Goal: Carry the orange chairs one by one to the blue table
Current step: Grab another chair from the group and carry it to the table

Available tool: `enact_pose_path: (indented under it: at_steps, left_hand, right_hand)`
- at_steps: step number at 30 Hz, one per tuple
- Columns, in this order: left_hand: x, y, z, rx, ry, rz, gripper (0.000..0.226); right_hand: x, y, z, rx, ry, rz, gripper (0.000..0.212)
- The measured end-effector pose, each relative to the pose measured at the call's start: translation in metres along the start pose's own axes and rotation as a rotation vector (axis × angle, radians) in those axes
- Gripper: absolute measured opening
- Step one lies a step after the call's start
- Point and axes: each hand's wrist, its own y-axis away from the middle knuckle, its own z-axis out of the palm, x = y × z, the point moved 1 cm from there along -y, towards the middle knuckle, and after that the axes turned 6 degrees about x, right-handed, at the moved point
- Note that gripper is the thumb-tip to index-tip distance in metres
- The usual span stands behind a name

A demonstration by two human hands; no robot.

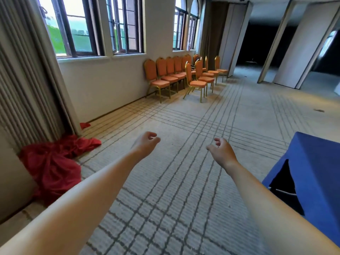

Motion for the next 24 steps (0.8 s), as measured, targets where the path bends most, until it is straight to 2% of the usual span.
enact_pose_path:
  at_steps: [6, 15, 24]
  left_hand:
    - [0.058, -0.185, -0.01, -0.105, 0.016, 0.057, 0.037]
    - [0.113, -0.412, 0.024, -0.184, -0.004, 0.097, 0.022]
    - [0.175, -0.67, 0.087, -0.101, -0.006, 0.112, 0.026]
  right_hand:
    - [-0.061, -0.151, 0.027, 0.101, 0.015, 0.012, 0.058]
    - [-0.103, -0.366, 0.06, 0.115, 0.038, 0.046, 0.066]
    - [-0.129, -0.64, 0.092, 0.132, 0.015, -0.012, 0.064]
